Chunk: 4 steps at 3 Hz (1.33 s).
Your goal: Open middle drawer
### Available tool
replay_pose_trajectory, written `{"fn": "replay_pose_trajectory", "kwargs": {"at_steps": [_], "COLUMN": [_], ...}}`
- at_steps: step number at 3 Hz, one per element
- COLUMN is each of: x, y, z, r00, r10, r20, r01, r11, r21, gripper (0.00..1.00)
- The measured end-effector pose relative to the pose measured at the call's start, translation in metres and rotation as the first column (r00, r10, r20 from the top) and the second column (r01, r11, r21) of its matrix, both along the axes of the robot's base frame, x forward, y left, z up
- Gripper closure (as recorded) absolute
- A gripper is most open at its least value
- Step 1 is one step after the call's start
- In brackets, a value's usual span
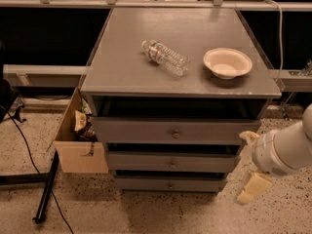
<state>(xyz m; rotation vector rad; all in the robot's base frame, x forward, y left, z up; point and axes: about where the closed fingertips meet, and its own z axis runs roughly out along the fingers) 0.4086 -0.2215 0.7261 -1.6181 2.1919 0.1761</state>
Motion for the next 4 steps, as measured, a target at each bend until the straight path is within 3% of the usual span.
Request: {"fn": "replay_pose_trajectory", "kwargs": {"at_steps": [1, 2, 3, 4], "x": [0.006, 0.005, 0.004, 0.001], "y": [-0.001, 0.003, 0.003, 0.002], "z": [-0.046, -0.106, -0.109, -0.124], "r00": [0.9995, 0.9963, 0.9961, 0.9944], "r10": [0.032, 0.049, 0.055, 0.087], "r20": [0.002, -0.071, -0.069, -0.061], "r01": [-0.032, -0.046, -0.052, -0.088], "r11": [0.999, 0.998, 0.998, 0.996], "r21": [0.040, 0.049, 0.040, -0.014], "gripper": [0.00, 0.00, 0.00, 0.00]}}
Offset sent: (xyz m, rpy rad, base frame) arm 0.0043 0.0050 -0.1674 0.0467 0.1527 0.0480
